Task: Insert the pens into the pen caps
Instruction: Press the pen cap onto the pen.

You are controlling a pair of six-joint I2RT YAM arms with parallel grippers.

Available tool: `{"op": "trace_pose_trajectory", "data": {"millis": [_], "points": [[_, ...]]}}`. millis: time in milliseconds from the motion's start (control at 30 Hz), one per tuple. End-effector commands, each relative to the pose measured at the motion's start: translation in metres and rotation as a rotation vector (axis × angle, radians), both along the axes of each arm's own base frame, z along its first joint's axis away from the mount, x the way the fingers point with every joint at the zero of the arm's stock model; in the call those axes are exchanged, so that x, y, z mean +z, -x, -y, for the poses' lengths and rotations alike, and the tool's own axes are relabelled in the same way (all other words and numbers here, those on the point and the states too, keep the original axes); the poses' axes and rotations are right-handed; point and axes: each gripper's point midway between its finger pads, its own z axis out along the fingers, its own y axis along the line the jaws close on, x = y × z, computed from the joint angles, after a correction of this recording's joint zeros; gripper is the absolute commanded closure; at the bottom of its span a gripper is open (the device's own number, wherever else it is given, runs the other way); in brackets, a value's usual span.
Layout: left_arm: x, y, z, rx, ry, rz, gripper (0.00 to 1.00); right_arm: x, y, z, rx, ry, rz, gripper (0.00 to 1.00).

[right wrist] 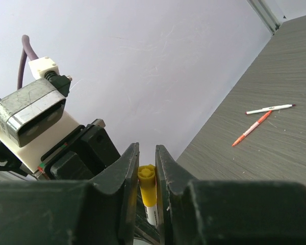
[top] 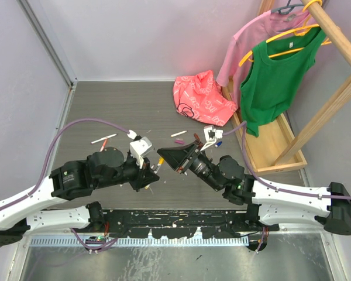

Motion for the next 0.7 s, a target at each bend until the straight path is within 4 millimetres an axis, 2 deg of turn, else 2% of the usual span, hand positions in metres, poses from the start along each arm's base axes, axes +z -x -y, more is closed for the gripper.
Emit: {"op": "trace_pose_trajectory", "data": {"millis": [0, 133, 200, 333, 533, 667], "points": [[0.205, -0.045, -0.017, 0.252, 0.652, 0.306, 1.0, -0.163, 0.072, -0.011, 0.313, 0.515, -0.169, 1.0], [0.204, -0.046, -0.017, 0.255, 0.644, 0.304, 1.0, -0.166, 0.07, -0.01, 0.296, 0.521, -0.17, 1.0], [0.2, -0.046, -0.016, 0.259, 0.631, 0.302, 1.0, -0.155, 0.065, -0.007, 0.265, 0.502, -0.148, 1.0], [0.188, -0.049, -0.01, 0.26, 0.606, 0.28, 1.0, -0.117, 0.046, -0.001, 0.173, 0.488, -0.067, 1.0], [0.179, -0.049, 0.008, 0.224, 0.581, 0.242, 1.0, -0.041, 0.022, -0.005, 0.086, 0.42, 0.039, 1.0], [0.174, -0.047, 0.015, 0.202, 0.568, 0.226, 1.0, -0.017, 0.015, -0.012, 0.071, 0.404, 0.072, 0.99]]}}
